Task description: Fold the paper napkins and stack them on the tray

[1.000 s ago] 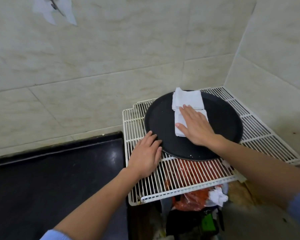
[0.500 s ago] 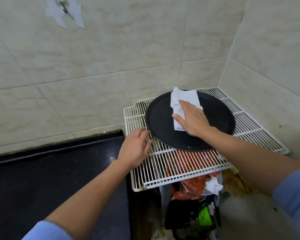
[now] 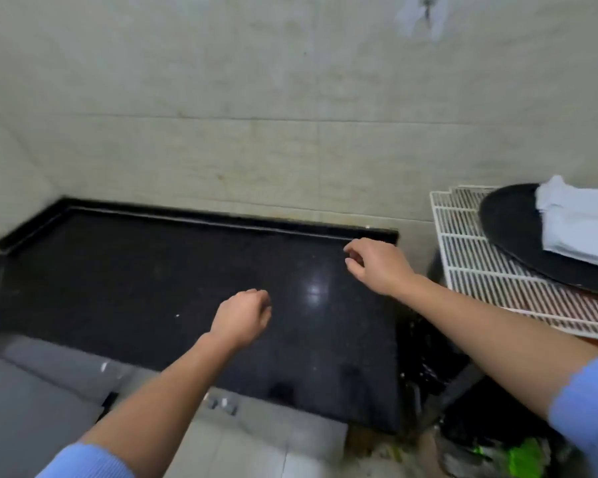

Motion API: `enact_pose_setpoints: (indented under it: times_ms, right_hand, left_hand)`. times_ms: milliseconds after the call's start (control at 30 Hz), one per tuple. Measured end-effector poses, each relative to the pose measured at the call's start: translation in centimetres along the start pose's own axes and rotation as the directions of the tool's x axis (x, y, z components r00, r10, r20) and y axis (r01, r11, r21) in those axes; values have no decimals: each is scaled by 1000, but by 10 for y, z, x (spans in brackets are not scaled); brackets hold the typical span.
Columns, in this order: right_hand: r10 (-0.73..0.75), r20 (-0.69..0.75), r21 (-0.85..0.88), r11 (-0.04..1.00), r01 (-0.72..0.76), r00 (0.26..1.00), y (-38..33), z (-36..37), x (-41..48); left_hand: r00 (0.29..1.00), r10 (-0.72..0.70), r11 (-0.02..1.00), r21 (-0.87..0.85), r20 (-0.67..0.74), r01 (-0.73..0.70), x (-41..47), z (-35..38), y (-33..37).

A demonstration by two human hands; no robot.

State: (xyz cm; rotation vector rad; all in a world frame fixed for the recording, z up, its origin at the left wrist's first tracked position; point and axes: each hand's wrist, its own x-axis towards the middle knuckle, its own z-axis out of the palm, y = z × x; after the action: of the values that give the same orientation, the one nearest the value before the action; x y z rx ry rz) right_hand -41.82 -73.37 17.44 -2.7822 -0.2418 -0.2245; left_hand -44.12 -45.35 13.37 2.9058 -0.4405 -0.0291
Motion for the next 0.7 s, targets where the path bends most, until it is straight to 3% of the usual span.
enact_pose_setpoints:
  times_ms: [133,233,500,700]
  right_hand:
    - [-189,122,46,982,184,974,-109,57,16]
    - [-338,177,90,941,326,925,-184,93,31]
    - [-604,280,199,797,570,746,-362,175,74]
    - [-760,294,293,649,702,580,-490,236,128]
  left_hand:
    - [976,-216,975,44,-13,216,-79,-15,-99]
    - [920,-390,921,15,-29,390,-133,-24,-158]
    - [729,-683,730,-34,-38,682,-242,-38,-278]
    - [535,-841,540,-62,-76,840,-275,-62,-378]
